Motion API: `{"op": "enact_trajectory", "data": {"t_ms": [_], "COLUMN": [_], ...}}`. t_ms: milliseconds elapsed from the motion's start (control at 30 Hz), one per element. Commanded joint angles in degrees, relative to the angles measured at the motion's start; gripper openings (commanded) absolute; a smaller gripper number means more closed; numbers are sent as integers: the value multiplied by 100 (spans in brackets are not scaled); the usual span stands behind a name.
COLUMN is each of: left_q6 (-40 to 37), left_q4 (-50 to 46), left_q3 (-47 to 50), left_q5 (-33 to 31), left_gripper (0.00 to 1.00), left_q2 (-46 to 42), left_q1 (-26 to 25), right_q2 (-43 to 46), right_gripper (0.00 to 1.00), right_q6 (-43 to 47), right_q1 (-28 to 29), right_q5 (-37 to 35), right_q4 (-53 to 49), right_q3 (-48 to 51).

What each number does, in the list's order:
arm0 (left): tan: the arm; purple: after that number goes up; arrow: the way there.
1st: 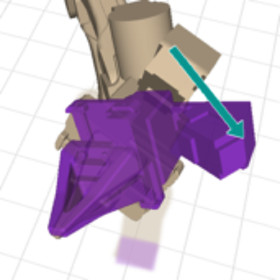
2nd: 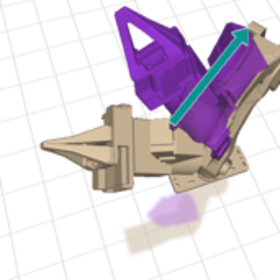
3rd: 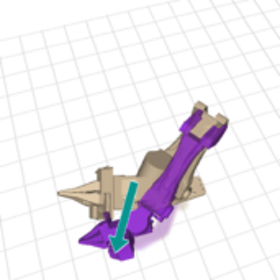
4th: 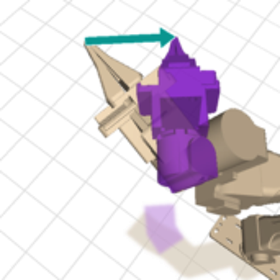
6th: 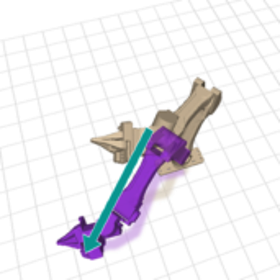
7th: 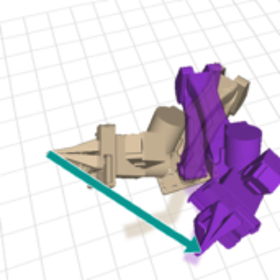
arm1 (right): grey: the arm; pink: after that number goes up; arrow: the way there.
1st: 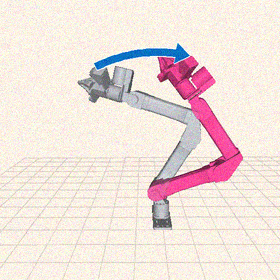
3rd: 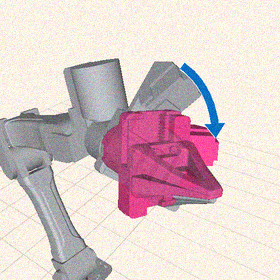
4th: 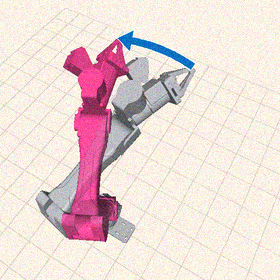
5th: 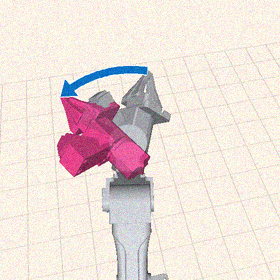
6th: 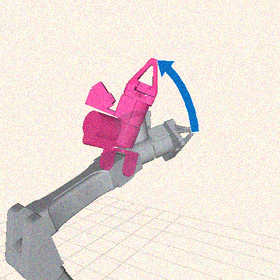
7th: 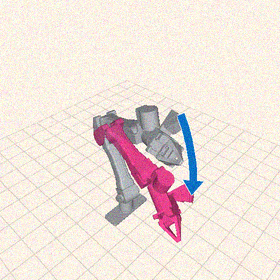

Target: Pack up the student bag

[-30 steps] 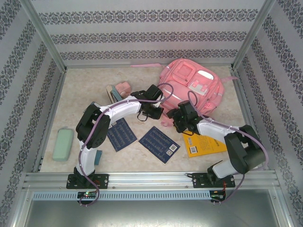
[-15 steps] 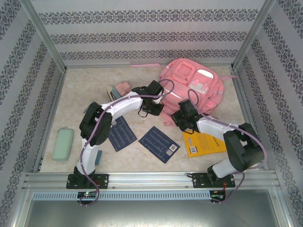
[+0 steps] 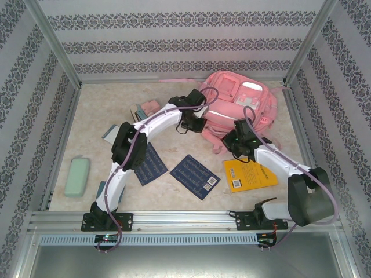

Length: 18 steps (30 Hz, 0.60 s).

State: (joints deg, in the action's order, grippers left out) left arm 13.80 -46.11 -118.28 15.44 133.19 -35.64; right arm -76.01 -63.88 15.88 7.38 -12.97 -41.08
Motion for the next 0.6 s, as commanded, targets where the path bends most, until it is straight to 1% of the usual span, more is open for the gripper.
{"op": "enact_trajectory", "data": {"t_ms": [0, 100, 267, 400, 467, 567], "left_q6": [21, 42, 91, 127, 195, 282], "left_q4": [-179, -172, 158, 285, 419, 912], "left_q3": [-263, 69, 989, 1246, 1390, 1809], "left_q5": [-1015, -738, -386, 101, 211, 462], "left_gripper": [0, 0, 0, 0, 0, 15], "left_q2": [202, -109, -717, -905, -1003, -1211], "left_q1": [600, 589, 562, 467, 339, 86], "right_q2": [412, 457, 227, 54, -4, -60], "right_gripper": [0, 0, 0, 0, 0, 0], "right_q6": [600, 678, 711, 801, 840, 866], "right_q1": [-230, -422, -428, -405, -406, -401], "right_q5": [211, 247, 256, 289, 305, 332], "right_q4": [-1045, -989, -837, -792, -807, -803], "right_q3": [154, 245, 154, -5, -78, -137]}}
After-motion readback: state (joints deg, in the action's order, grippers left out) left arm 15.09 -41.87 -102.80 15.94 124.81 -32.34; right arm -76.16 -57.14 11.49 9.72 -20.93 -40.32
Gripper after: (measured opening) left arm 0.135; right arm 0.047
